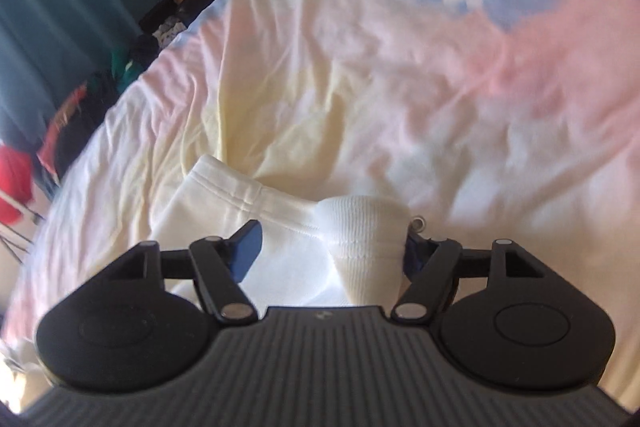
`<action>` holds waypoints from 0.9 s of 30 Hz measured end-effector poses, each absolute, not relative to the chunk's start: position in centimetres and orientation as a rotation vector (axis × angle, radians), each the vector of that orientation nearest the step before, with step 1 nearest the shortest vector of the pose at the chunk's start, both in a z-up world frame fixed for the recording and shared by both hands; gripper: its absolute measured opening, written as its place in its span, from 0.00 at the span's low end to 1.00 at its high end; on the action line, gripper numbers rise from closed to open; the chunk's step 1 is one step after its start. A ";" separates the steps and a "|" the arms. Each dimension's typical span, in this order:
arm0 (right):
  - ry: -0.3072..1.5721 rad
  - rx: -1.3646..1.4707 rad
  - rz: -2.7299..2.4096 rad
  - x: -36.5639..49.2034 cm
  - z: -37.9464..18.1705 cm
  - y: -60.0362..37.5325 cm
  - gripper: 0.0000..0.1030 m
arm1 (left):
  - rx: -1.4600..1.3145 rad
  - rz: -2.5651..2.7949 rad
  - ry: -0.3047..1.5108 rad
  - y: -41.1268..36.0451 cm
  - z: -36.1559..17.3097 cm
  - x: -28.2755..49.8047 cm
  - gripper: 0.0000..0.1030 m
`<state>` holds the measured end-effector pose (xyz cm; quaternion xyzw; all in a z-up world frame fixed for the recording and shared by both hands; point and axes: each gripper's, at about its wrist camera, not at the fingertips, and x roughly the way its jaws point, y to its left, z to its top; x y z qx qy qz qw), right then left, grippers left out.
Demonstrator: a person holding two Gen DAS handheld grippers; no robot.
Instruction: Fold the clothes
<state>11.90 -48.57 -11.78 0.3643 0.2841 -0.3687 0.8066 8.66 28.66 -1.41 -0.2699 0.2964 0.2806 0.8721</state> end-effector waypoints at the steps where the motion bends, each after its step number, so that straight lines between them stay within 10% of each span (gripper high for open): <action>1: 0.606 0.748 -0.799 12.0 -11.6 -48.4 0.69 | -0.550 0.569 0.612 28.0 -1.2 8.7 0.81; 27: 0.639 0.329 -0.524 23.0 -14.6 -46.1 0.66 | -0.160 0.081 0.607 10.5 -3.8 13.4 0.83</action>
